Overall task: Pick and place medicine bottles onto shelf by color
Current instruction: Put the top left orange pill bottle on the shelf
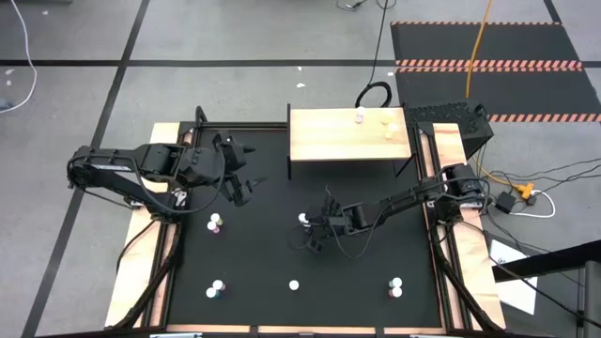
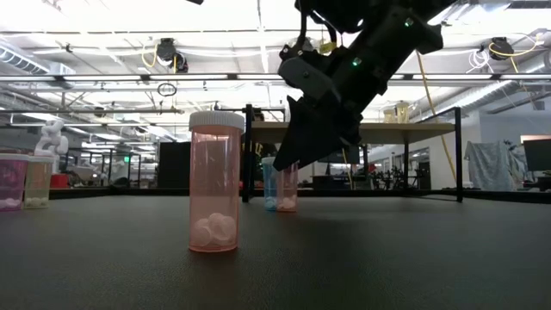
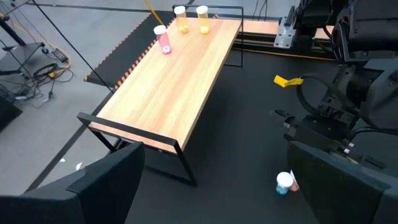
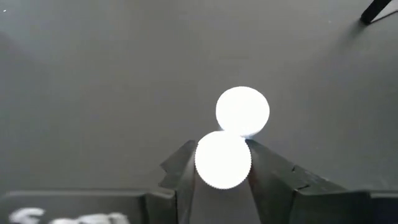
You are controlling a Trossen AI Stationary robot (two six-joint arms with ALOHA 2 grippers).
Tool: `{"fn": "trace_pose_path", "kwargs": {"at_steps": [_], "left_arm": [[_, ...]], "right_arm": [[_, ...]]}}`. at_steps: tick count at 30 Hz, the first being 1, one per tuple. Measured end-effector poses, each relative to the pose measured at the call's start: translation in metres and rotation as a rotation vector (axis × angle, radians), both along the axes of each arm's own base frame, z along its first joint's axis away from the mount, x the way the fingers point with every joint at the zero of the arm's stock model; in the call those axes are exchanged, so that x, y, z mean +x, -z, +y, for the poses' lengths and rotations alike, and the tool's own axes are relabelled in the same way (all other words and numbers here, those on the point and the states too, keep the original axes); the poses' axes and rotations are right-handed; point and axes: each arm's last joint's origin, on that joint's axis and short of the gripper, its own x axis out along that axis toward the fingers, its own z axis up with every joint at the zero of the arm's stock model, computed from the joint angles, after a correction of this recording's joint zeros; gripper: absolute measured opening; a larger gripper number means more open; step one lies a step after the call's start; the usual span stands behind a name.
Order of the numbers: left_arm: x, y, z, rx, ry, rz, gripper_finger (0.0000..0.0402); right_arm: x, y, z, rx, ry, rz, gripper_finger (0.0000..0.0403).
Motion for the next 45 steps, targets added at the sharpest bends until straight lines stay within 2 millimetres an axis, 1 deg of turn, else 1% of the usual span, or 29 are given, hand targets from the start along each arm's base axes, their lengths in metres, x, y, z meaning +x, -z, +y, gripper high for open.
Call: {"fn": "trace_pose_path", "kwargs": {"at_steps": [4,7,10,13,16,21,23,28,32,35,39,45], "left_arm": [[0.000,0.000,0.000,-0.011,-0.007,-0.005,0.0392],[0.000,0.000,0.000,-0.012,-0.008,-0.006,0.0392],[0.000,0.000,0.000,-0.012,-0.008,-0.006,0.0392],[0.000,0.000,0.000,-0.011,-0.007,-0.005,0.0392],[0.000,0.000,0.000,0.001,0.000,0.002,0.0392],[0.003,0.001,0.004,0.019,-0.015,0.007,0.0392],[0.003,0.001,0.007,0.016,-0.033,0.005,0.0392],[0.005,-0.001,0.016,-0.028,-0.100,-0.045,0.0392],[0.008,-0.006,0.021,-0.053,-0.131,-0.118,0.0392],[0.010,-0.010,0.024,-0.051,-0.140,-0.164,0.0392],[0.016,-0.013,0.030,-0.038,-0.157,-0.210,0.0392],[0.027,-0.011,0.039,-0.039,-0.193,-0.237,0.0392]], "right_arm": [[0.000,-0.001,0.000,0.001,0.002,-0.003,0.0112],[0.000,-0.001,0.000,0.002,0.004,0.000,0.0117],[-0.004,-0.007,-0.001,0.021,0.029,0.007,0.0120],[-0.014,-0.021,-0.002,0.025,0.037,0.029,0.0117],[-0.029,-0.039,-0.004,0.013,0.035,0.063,0.0114],[-0.059,-0.076,-0.011,-0.011,0.044,0.094,0.0117],[-0.072,-0.093,-0.015,-0.041,0.049,0.071,0.0116],[-0.097,-0.130,-0.034,-0.108,0.056,-0.014,0.0116],[-0.110,-0.148,-0.054,-0.162,0.074,-0.065,0.0116],[-0.115,-0.155,-0.069,-0.194,0.060,-0.070,0.0116],[-0.117,-0.160,-0.086,-0.214,0.044,-0.074,0.0116],[-0.117,-0.162,-0.100,-0.211,0.010,-0.088,0.0116]]}}
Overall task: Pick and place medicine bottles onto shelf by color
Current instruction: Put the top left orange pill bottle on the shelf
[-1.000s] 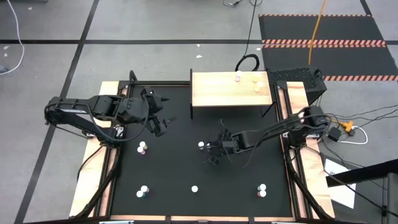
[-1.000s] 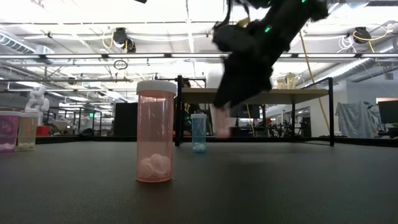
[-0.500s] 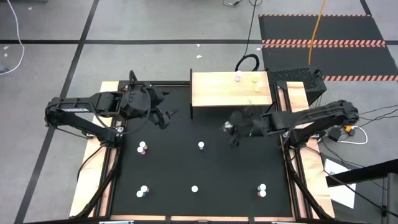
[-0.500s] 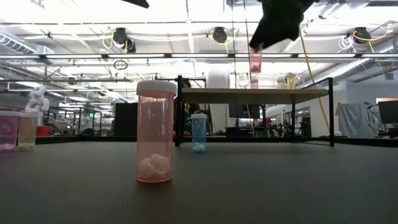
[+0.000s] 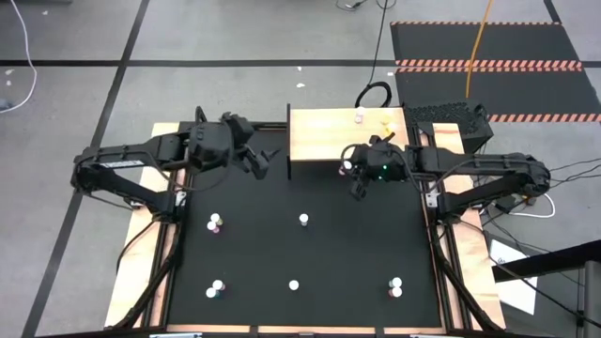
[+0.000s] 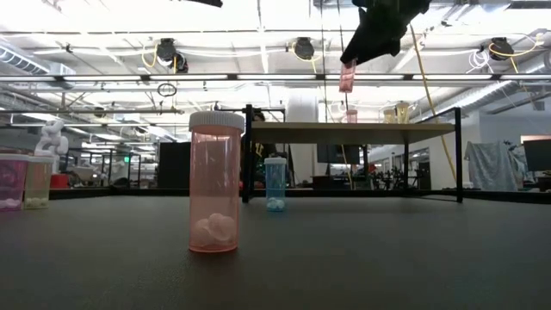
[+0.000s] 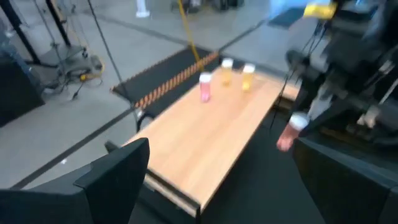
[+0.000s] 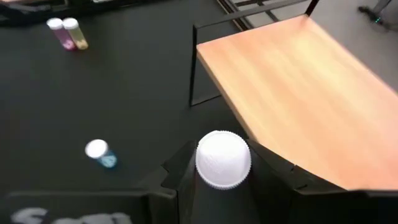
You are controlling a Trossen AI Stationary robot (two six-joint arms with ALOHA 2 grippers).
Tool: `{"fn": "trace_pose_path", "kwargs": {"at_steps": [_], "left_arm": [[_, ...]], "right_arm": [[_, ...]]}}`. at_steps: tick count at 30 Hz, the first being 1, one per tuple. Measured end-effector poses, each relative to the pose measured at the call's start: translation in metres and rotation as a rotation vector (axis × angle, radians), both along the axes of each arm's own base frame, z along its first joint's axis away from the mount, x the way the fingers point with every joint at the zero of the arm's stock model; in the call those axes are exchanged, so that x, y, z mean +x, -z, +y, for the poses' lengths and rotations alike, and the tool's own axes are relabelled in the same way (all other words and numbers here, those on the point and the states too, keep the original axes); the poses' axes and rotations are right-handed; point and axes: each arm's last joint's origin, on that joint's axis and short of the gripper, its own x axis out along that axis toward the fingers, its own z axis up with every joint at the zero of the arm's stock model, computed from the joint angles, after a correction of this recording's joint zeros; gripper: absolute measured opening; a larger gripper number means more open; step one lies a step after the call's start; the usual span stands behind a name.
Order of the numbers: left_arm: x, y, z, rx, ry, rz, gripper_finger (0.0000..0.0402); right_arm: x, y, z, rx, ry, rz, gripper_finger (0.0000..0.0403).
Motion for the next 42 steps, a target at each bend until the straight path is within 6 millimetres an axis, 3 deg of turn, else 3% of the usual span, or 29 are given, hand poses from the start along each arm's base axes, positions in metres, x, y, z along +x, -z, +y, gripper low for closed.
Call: {"fn": "trace_pose_path", "kwargs": {"at_steps": [17,28,33,42], "left_arm": [[0.039,0.029,0.002,-0.019,0.001,0.078,0.0392],[0.042,0.034,0.003,0.020,0.022,0.131,0.0392],[0.042,0.034,0.004,0.024,0.019,0.133,0.0392],[0.042,0.033,0.007,0.033,0.014,0.132,0.0392]], "right_arm": [[-0.012,0.002,-0.045,-0.128,0.061,0.114,0.0116],[-0.029,0.002,-0.092,-0.186,0.172,0.151,0.0116],[-0.042,0.003,-0.114,-0.093,0.198,0.104,0.0116],[-0.037,0.014,-0.138,-0.024,0.234,0.069,0.0116]]}}
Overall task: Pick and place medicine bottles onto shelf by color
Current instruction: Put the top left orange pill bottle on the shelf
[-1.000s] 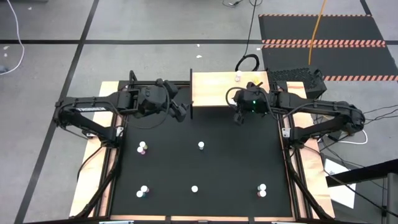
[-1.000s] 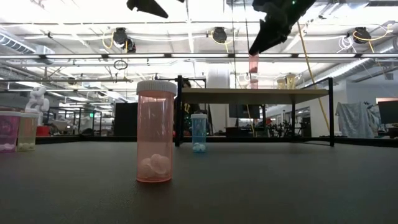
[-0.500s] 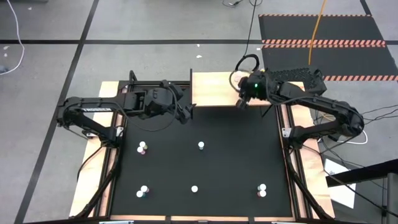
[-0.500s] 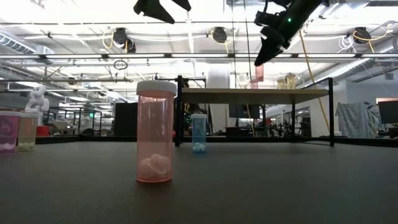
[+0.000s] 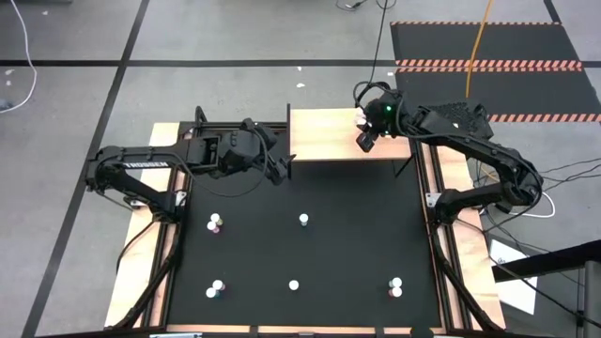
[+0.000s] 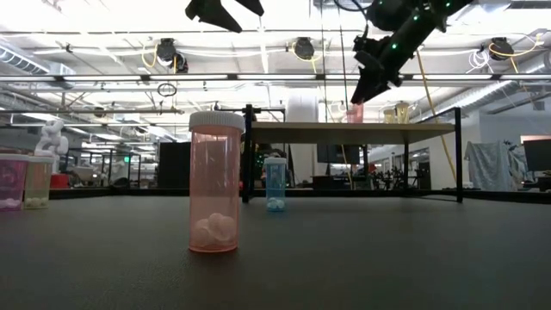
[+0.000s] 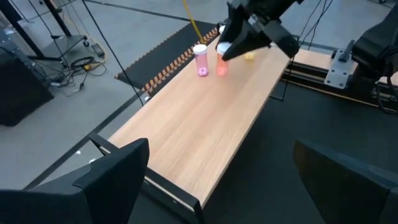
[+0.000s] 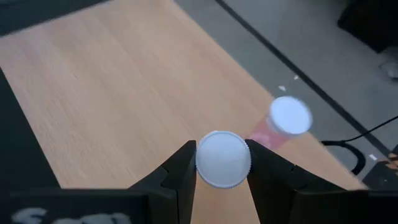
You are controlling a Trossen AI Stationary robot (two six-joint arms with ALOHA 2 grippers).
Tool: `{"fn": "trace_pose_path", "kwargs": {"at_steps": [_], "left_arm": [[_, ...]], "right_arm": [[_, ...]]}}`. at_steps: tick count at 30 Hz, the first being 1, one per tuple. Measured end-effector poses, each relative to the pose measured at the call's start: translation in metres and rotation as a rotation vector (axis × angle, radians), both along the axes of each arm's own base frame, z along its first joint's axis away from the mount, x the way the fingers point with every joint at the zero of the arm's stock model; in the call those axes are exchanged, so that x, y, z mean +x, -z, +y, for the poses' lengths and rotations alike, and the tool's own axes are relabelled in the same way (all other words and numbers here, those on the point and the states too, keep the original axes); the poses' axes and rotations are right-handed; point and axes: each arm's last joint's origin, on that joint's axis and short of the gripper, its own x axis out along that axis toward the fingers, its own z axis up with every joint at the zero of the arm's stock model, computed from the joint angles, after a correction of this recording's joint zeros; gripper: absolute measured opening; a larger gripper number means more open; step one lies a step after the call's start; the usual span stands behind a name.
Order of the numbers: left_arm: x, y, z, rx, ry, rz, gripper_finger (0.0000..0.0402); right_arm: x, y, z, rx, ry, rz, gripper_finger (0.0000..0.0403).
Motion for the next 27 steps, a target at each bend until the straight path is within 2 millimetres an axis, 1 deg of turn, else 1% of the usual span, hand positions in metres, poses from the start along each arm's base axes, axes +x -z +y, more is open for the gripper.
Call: {"fn": "trace_pose_path", "kwargs": {"at_steps": [6,16,27], "left_arm": [[0.0000,0.0000,-0.0001,-0.010,-0.005,-0.007,0.0392],[0.0001,0.0000,-0.0012,-0.020,-0.007,-0.014,0.0392],[-0.0001,0.0008,-0.0033,-0.043,-0.011,-0.020,0.0392]], "right_arm": [[0.0040,0.0073,-0.0027,0.034,-0.015,0.017,0.0116],[-0.0012,0.0076,-0.0077,0.040,0.011,0.021,0.0117],[-0.0018,0.0073,-0.0089,0.077,0.002,-0.016,0.0117]]}}
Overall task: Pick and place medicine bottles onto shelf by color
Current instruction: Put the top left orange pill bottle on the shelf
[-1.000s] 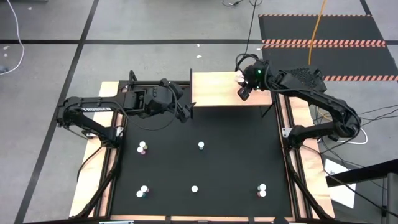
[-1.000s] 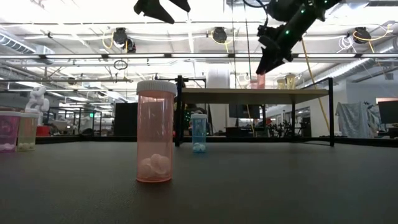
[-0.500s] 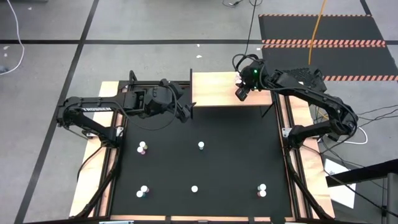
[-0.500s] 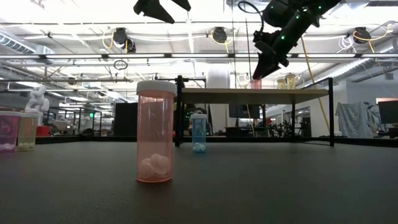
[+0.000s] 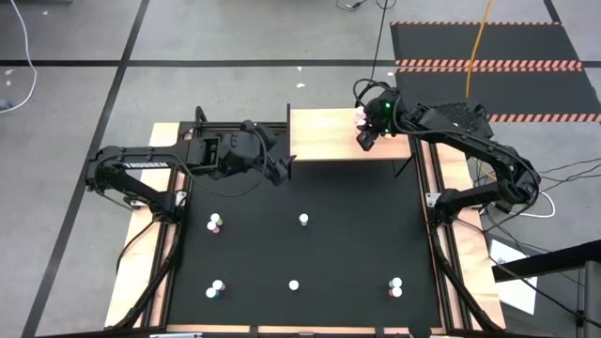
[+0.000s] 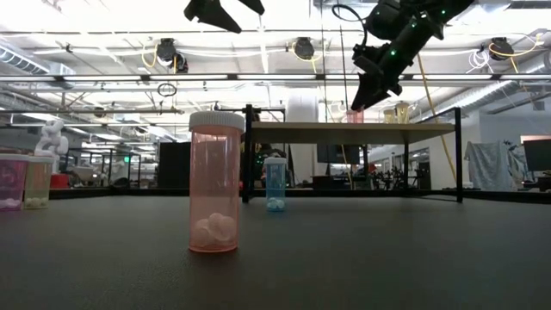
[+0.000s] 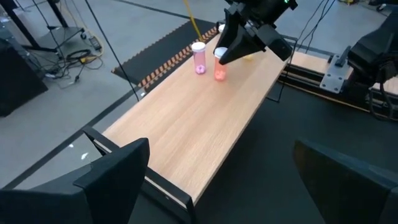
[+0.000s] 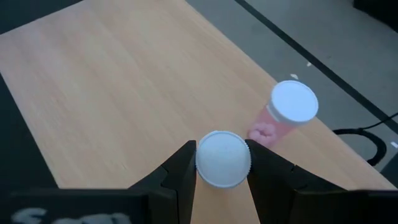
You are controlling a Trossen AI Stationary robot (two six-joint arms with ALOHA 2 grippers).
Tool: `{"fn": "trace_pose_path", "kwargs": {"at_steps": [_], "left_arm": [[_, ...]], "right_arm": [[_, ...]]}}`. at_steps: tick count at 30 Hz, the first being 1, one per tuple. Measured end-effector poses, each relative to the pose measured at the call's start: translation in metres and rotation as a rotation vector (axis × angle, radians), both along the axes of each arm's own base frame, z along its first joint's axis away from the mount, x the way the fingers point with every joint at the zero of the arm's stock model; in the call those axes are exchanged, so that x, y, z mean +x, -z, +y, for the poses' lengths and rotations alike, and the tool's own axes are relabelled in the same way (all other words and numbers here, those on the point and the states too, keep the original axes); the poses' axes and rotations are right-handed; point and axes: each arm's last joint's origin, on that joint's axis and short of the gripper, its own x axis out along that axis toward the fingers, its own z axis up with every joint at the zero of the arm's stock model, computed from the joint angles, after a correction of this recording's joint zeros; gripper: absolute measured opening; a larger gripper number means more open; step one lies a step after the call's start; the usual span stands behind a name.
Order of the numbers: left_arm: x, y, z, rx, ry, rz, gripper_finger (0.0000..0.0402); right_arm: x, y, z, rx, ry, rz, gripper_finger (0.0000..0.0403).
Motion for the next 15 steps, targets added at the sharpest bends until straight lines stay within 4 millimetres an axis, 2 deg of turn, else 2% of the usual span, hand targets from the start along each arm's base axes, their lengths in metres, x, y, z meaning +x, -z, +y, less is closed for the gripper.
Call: {"fn": "trace_pose_path", "kwargs": {"at_steps": [8,12,15], "left_arm": [[-0.004,0.003,0.000,-0.026,-0.015,0.033,0.0392],[-0.014,0.001,-0.001,-0.061,-0.036,0.040,0.0392],[-0.028,0.002,-0.001,-0.082,-0.048,0.120,0.0392]], "right_arm": [[0.000,0.000,0.000,0.016,0.017,-0.012,0.0117],[0.000,-0.002,0.002,0.036,0.005,-0.036,0.0117],[0.001,-0.007,0.005,0.078,-0.015,-0.114,0.0117]]}}
